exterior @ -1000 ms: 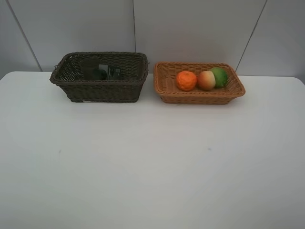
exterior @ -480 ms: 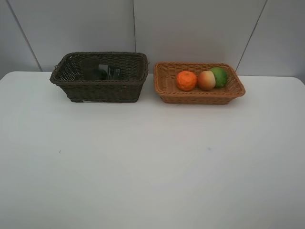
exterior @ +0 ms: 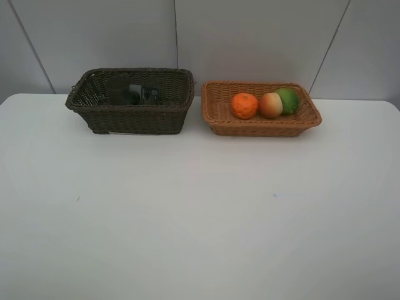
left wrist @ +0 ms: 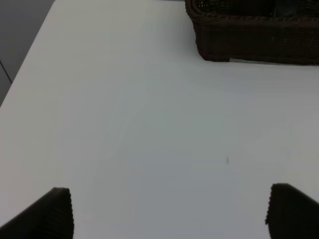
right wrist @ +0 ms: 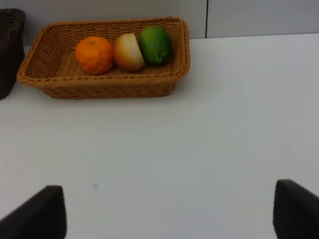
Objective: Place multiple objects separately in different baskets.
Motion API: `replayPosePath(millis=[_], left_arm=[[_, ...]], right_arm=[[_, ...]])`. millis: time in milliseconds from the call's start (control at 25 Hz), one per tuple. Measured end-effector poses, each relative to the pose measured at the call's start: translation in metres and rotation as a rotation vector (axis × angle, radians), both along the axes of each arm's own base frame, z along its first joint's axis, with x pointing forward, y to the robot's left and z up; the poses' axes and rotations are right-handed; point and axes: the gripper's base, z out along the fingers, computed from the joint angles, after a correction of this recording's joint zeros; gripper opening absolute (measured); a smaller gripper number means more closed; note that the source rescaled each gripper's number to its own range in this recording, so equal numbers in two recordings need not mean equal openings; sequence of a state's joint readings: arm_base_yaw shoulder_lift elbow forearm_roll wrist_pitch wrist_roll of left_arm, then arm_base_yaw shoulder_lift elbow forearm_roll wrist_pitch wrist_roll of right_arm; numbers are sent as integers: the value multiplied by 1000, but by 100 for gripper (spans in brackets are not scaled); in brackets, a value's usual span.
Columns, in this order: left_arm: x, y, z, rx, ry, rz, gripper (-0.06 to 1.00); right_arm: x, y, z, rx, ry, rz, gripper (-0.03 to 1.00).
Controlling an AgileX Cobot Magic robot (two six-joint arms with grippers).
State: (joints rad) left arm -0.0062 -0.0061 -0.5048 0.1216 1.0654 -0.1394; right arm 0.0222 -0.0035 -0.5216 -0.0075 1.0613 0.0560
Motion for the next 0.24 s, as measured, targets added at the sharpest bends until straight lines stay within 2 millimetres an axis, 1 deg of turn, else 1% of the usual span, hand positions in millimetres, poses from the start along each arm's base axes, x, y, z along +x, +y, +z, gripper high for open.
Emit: replayPosePath(millis=[240], left_arm=[[0, 0, 0, 0, 0, 0, 100]], right_arm=[[0, 0, 0, 0, 0, 0, 90]])
